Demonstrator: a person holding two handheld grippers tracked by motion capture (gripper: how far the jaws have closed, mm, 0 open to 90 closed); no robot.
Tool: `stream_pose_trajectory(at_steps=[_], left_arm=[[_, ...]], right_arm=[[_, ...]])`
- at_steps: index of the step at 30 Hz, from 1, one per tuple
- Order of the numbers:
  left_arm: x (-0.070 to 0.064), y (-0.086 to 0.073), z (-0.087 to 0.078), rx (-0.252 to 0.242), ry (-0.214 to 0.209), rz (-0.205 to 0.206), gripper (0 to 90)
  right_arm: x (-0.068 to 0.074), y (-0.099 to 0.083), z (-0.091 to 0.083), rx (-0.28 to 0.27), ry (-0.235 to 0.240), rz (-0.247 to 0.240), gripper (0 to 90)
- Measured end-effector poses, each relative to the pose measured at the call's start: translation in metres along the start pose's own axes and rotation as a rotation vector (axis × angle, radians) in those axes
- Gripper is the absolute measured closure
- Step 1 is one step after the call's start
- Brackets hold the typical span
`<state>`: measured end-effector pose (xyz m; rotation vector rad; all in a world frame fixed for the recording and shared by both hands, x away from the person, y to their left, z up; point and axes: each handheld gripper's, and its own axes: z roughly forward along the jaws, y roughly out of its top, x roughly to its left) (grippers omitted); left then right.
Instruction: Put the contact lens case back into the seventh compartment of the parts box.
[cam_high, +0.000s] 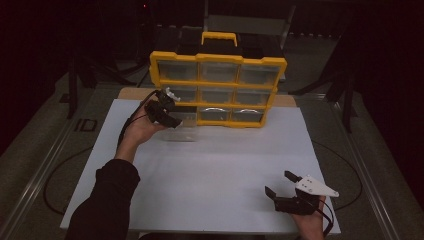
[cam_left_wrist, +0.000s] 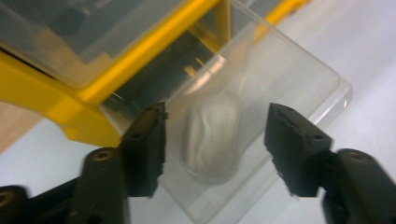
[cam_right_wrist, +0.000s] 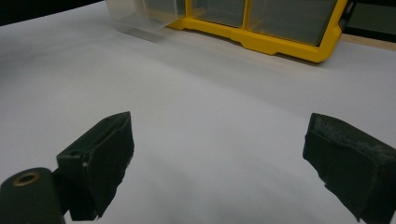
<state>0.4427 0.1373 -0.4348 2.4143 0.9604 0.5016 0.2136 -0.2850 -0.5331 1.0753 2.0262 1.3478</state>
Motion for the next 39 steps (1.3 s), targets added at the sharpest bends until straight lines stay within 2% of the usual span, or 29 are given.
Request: stream_pose_trajectory(at_steps=[2,3,8,10,13,17,23,26,32,36,39], left_arm=[[0.0,0.0,-0.001,-0.002,0.012,-0.003,22.5],[0.0,0.0,-0.004,-0.003,0.023,-0.007,19.3],[0.001,-0.001,-0.011,-0.018,0.02,-0.015,7.1],[0.0,-0.004,-0.017,-0.034,0.013,-0.013,3.8],[-0.004,-0.011,-0.022,-0.05,0.036,-0.016,1.3],[-0.008,-0.024,-0.032,-0.106,0.034,-0.025,0.5],[-0.023,-0.051,-0.046,-0.194,0.082,-0.004,0.4],[-0.03,-0.067,-0.051,-0.216,0.1,0.007,0.4],[-0.044,-0.105,-0.057,-0.258,0.096,0.006,0.4],[-0.054,-0.132,-0.058,-0.302,0.09,-0.026,0.4],[-0.063,-0.155,-0.055,-0.315,0.086,-0.038,0.4]], right_arm=[[0.0,0.0,0.0,0.0,0.0,0.001,8.5],[0.0,0.0,0.0,0.002,0.0,0.0,8.4],[0.0,0.0,0.0,0.001,0.001,0.0,8.4],[0.0,0.0,0.0,0.002,-0.001,0.0,8.4],[0.001,0.0,0.0,0.0,0.004,0.001,8.5],[0.0,0.0,-0.001,-0.002,0.004,-0.004,8.4],[0.001,0.0,-0.001,-0.003,0.003,-0.003,8.4],[0.002,0.0,-0.001,-0.004,0.002,-0.002,8.4],[0.002,0.0,0.0,-0.002,0.003,-0.004,8.4],[0.003,0.0,0.0,-0.002,0.005,-0.005,8.5],[0.003,0.0,0.0,-0.003,0.006,-0.003,8.4]])
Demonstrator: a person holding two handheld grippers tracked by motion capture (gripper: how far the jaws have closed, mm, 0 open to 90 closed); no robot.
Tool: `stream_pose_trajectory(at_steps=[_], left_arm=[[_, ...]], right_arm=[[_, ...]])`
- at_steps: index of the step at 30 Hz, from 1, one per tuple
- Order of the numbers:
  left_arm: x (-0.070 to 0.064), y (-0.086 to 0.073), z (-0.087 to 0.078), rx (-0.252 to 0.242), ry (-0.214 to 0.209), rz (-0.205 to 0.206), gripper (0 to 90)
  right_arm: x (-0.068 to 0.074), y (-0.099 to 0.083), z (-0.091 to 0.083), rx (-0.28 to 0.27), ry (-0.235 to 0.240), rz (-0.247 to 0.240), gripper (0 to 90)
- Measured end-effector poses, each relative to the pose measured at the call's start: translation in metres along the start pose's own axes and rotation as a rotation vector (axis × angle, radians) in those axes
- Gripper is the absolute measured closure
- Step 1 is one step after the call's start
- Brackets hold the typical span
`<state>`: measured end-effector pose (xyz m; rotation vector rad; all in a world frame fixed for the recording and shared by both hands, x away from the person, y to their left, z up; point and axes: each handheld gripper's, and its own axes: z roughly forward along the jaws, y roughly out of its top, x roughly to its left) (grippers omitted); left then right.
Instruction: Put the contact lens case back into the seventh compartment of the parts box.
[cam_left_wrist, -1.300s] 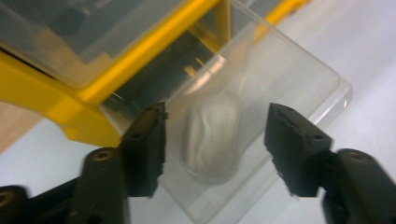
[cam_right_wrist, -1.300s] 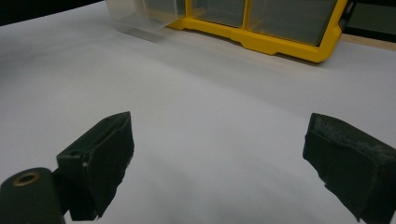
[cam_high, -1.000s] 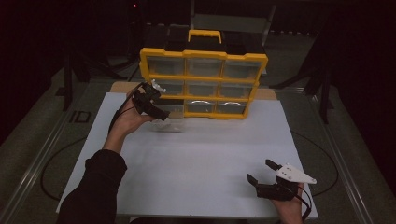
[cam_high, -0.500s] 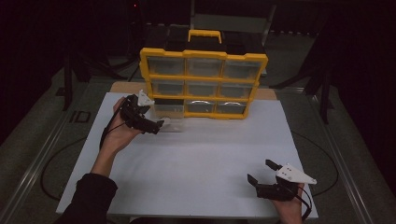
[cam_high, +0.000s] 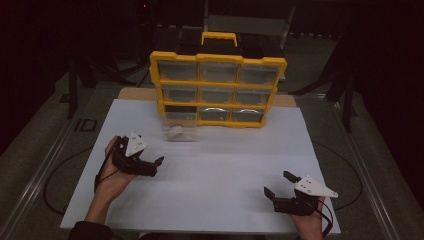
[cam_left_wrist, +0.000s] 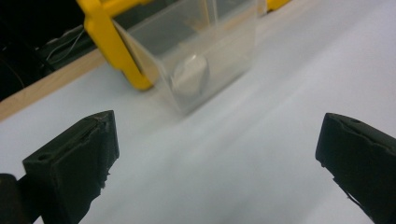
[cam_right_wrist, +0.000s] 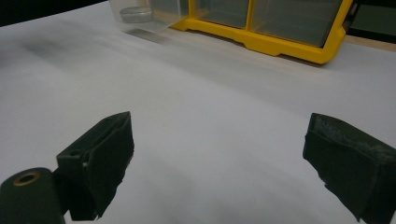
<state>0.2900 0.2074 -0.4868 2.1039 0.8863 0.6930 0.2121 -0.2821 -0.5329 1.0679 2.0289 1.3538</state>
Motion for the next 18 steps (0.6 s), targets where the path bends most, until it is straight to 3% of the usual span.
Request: stream_pose_trajectory(at_steps=[5,8,13,18], left_arm=[[-0.005,-0.023,-0.007,-0.042,-0.002,-0.053,0.4],[-0.009,-0.039,-0.016,-0.089,0.025,-0.068,0.4],[-0.005,-0.06,-0.027,-0.126,0.03,-0.118,0.4],[-0.007,-0.072,-0.042,-0.2,0.08,-0.16,0.4]], right_arm=[[0.001,0.0,0.0,-0.002,0.002,0.0,8.5],[0.0,0.0,0.0,-0.004,0.0,0.002,8.4],[-0.001,0.002,0.001,-0.02,0.007,0.009,8.5],[-0.002,0.003,0.0,-0.039,0.006,0.006,8.5]])
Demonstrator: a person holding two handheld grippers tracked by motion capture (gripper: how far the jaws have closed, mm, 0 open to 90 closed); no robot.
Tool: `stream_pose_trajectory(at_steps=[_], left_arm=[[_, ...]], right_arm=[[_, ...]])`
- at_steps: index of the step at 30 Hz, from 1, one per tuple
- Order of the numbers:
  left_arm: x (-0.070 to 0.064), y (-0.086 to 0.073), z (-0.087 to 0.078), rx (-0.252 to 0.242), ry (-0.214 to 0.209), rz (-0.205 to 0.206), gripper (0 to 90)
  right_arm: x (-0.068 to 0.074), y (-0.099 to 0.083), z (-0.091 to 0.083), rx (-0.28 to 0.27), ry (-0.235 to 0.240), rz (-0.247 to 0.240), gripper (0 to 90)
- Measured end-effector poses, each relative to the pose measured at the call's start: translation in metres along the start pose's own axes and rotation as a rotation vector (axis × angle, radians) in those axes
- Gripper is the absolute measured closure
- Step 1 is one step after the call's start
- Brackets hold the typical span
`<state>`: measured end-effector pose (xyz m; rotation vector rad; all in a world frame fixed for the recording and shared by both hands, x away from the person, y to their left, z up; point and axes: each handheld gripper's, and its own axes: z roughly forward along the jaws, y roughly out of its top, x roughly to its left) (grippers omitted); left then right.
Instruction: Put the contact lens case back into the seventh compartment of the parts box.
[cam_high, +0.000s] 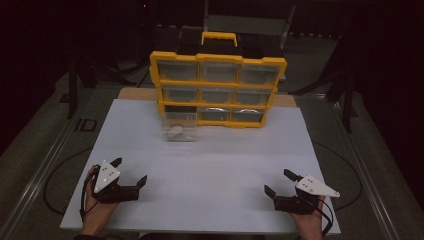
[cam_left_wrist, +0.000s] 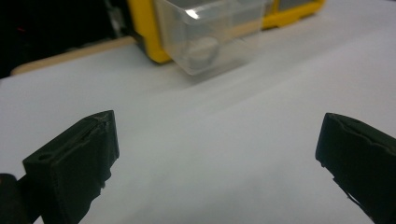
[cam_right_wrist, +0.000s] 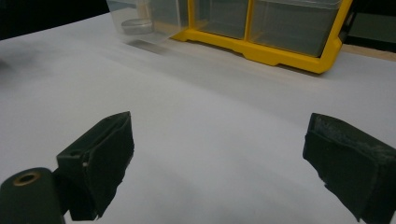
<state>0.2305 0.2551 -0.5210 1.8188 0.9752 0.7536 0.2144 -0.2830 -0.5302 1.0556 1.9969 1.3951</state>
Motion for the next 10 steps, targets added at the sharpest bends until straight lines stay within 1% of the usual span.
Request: stream_pose_trajectory(at_steps=[3,5,7,9,10], left_arm=[[0.0009,-0.001,-0.0075,-0.033,0.015,-0.013,0.5],[0.0024,-0.0022,-0.009,-0.04,0.021,-0.019,0.5],[0.004,-0.0039,-0.0064,-0.027,0.012,-0.031,0.4],[0.0033,-0.0062,-0.0017,-0.004,0.006,-0.026,0.5],[0.0033,-0.0062,-0.0017,-0.004,0.006,-0.026,0.4]], right_arm=[[0.0002,0.0005,0.0008,-0.001,-0.001,0.002,8.5],[0.0004,0.0005,0.001,0.001,-0.001,0.003,8.4],[-0.0001,0.0005,0.0016,0.005,-0.002,-0.001,8.5],[-0.0006,0.0001,0.0026,0.01,-0.003,0.002,8.4],[-0.0013,0.0,0.003,0.013,-0.006,0.003,8.4]])
